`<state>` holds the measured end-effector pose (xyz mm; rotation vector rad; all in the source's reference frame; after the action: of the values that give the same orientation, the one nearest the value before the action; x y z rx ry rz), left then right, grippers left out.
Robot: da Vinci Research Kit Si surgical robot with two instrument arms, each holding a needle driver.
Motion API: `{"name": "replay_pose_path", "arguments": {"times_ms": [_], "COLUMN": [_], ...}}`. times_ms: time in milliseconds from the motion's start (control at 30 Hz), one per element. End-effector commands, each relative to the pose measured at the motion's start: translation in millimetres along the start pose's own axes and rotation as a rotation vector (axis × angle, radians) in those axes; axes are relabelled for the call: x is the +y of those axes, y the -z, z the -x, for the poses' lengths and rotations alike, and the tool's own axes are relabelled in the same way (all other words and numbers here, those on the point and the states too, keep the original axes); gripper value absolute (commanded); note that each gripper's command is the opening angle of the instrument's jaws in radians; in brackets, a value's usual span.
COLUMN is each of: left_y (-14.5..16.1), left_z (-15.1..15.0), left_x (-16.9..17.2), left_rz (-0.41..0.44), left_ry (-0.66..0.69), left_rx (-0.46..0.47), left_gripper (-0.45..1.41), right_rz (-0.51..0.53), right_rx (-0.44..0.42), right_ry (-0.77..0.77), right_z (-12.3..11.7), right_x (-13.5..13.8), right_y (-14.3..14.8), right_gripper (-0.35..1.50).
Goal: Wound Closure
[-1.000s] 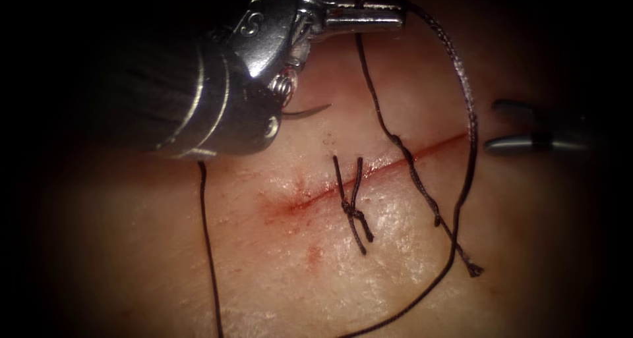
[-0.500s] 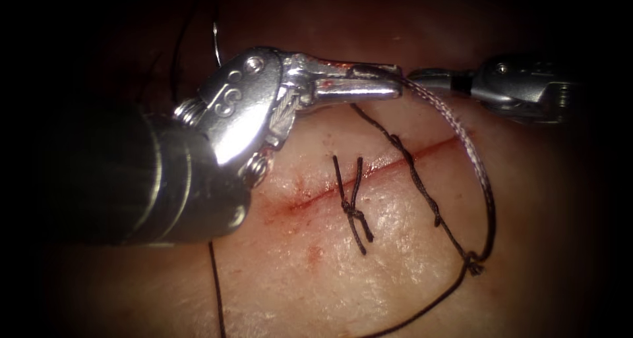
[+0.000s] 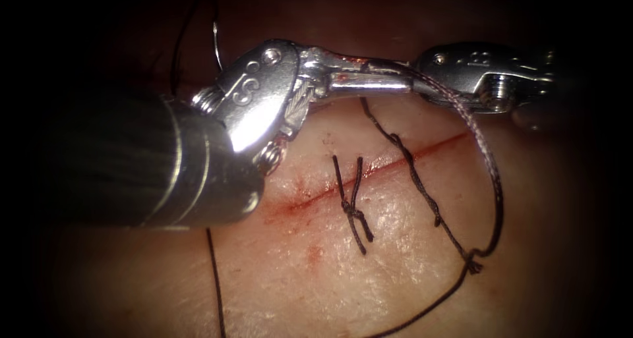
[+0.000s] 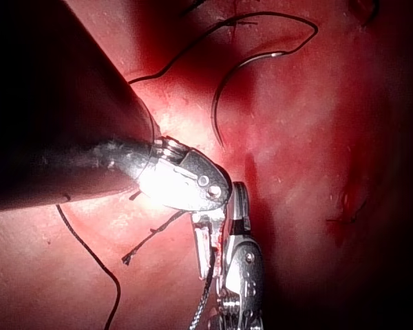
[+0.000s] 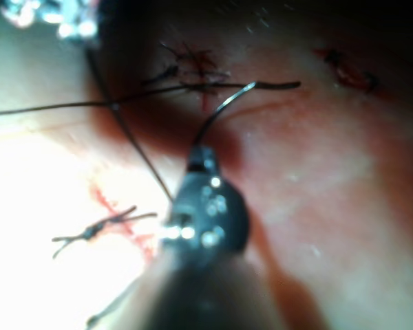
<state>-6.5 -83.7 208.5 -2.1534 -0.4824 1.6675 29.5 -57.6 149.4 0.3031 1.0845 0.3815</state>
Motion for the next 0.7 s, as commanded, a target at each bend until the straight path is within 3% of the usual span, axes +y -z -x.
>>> {"name": "replay_pose_path", "arguments": {"times_ms": [33,167,300,467,700], "left_y": [0.0,1.1,1.3,0.8,0.1], "left_z": [0.9,0.9,1.1,1.4,1.6], "left_x": [0.3,-0.4,-1.4,-2.5,-3.0], "left_rz": [-0.007,-0.038,-0.074,-0.093,-0.106], "left_ry": [0.006,-0.002,-0.045,-0.076,-0.078], "left_rx": [-0.016,-0.073,-0.121,-0.134,-0.136], "left_gripper": [-0.45,-0.45,-0.45,-0.45,-0.45], "right_rz": [0.008,-0.042,-0.135,-0.203,-0.246], "right_rx": [-0.013,-0.072,-0.087,-0.074,-0.034], "right_ry": [-0.004,0.009,0.000,-0.017,-0.008], "right_z": [0.7,2.3,4.8,5.9,4.4], "right_x": [0.1,-0.4,-2.9,-6.0,-6.5], "right_y": [1.0,4.0,4.8,3.0,-0.1], "right_gripper": [-0.35,-0.35,-0.35,-0.35,-0.35]}}
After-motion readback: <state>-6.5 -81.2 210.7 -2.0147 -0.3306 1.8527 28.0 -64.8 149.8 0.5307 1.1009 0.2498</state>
